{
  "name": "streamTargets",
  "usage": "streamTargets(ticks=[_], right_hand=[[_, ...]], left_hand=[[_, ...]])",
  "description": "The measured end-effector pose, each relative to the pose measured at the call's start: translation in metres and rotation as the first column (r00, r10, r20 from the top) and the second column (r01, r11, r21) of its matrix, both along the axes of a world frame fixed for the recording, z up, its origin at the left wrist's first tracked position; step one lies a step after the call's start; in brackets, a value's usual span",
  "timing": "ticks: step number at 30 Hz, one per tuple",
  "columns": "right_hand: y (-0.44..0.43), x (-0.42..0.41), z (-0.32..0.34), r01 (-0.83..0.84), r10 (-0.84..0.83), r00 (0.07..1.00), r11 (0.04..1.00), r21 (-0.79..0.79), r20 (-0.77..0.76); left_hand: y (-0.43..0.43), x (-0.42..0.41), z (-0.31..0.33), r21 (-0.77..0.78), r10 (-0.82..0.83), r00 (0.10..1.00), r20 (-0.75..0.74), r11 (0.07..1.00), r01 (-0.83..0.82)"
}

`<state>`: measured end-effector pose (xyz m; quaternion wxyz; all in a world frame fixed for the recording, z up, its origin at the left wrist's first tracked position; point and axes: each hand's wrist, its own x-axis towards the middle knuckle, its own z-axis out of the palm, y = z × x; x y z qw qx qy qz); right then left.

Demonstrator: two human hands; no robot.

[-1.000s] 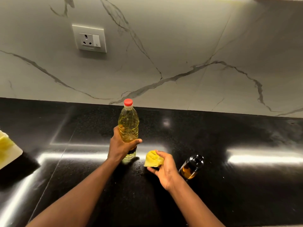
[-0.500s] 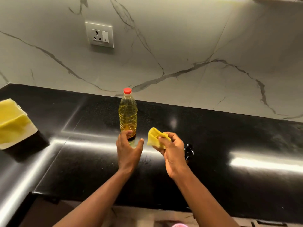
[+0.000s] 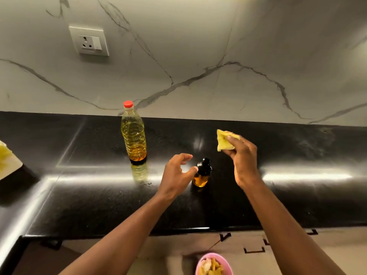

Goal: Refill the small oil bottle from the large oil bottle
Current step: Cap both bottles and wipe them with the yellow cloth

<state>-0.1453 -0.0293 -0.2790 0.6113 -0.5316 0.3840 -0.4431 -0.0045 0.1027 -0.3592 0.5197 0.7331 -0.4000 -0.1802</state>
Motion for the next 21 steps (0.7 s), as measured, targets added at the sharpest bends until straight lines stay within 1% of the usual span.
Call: streamTargets(ticks=[2,3,5,7,8,9,13,17,21], right_hand=[[-0.003,-0.005,-0.018,-0.011,0.013,0.999,0.999,0.046,-0.053],[-0.003,-0.006,-0.027,-0.015,0.020,0.994,0.999,0.050,-0.104],[-0.002,-0.008,-0.045,-0.026,0.024,0.965,1.000,-0.002,-0.262],[0.001,-0.007,-0.061,-0.109,0.045,0.886,0.988,-0.112,-0.462],[0.003,-0.005,-0.068,-0.158,0.051,0.838,0.975,-0.153,-0.544],[0.006,-0.005,-0.073,-0.196,0.050,0.804,0.963,-0.184,-0.592],[0.025,-0.004,-0.079,-0.287,0.079,0.745,0.934,-0.211,-0.663],[0.041,-0.010,-0.088,-0.366,0.101,0.725,0.895,-0.256,-0.681],[0.037,-0.012,-0.094,-0.382,0.151,0.711,0.903,-0.196,-0.687]], left_hand=[[-0.005,-0.004,-0.001,0.078,-0.061,0.998,-0.001,0.995,0.061],[-0.008,-0.006,-0.003,0.114,-0.085,0.996,0.004,0.990,0.084],[-0.014,-0.009,-0.004,0.177,-0.109,0.994,0.023,0.979,0.103],[-0.019,-0.011,-0.006,0.214,-0.117,0.992,0.037,0.971,0.107],[-0.022,-0.011,-0.006,0.224,-0.130,0.990,0.050,0.968,0.116],[-0.025,-0.011,-0.006,0.233,-0.149,0.986,0.075,0.964,0.128],[-0.035,-0.009,-0.005,0.267,-0.177,0.972,0.153,0.955,0.132],[-0.041,-0.010,-0.005,0.266,-0.191,0.965,0.177,0.954,0.140],[-0.041,-0.010,-0.001,0.250,-0.178,0.971,0.158,0.959,0.135]])
